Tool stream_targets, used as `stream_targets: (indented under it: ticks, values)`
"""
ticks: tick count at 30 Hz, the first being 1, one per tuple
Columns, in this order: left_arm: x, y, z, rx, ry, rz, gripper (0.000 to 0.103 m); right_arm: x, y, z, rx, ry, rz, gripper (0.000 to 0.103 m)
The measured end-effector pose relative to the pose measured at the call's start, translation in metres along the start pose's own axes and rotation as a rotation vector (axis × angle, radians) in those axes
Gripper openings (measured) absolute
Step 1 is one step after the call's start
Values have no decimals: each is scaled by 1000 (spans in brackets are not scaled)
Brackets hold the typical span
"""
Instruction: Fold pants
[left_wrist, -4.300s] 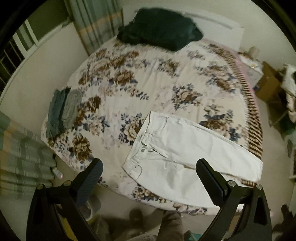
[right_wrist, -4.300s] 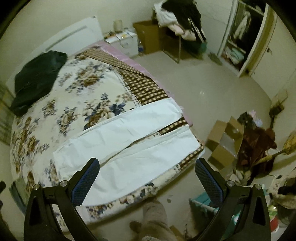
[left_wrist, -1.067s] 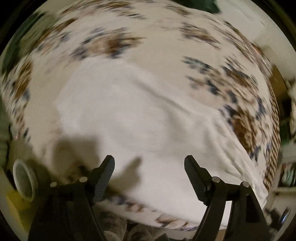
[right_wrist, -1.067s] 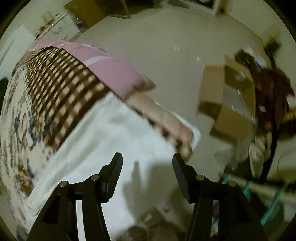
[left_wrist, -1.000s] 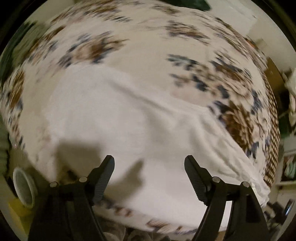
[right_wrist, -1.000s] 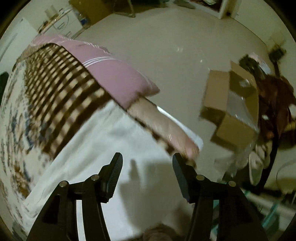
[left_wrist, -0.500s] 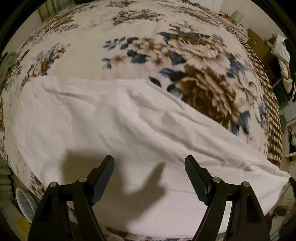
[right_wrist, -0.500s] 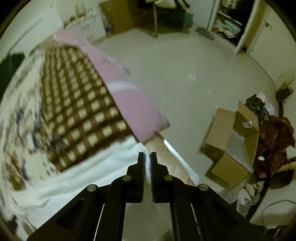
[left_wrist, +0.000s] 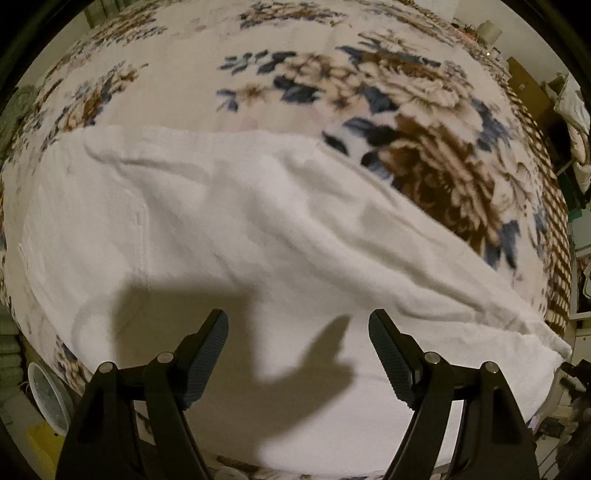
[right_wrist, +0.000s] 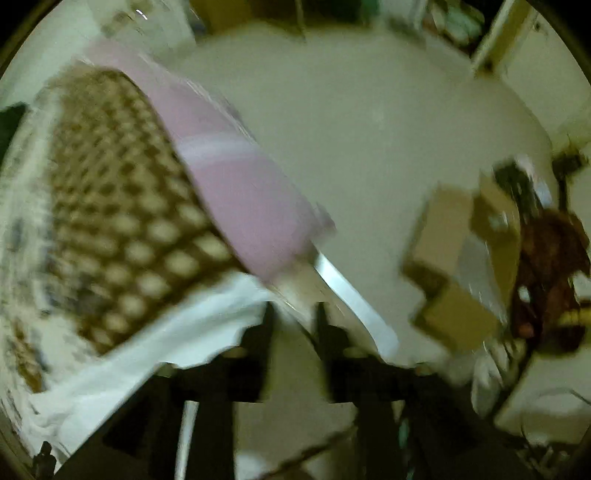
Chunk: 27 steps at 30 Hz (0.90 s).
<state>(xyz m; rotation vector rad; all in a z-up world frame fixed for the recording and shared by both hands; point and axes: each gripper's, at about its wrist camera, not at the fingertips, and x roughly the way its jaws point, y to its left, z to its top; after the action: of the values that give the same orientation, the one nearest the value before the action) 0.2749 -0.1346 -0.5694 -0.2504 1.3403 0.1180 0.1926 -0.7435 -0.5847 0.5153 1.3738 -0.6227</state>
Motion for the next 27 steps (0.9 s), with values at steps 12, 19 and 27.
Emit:
stream_targets:
  ticks: [12, 19, 27]
  values:
    - [10, 20, -17, 0, 51, 26, 77, 35, -60, -71, 345, 135, 142, 48]
    - [-12, 54, -10, -25, 47, 55, 77, -5, 17, -69, 15, 77, -215, 51]
    - [-25, 99, 21, -83, 8, 132, 77, -93, 252, -139, -404, 150, 328, 51]
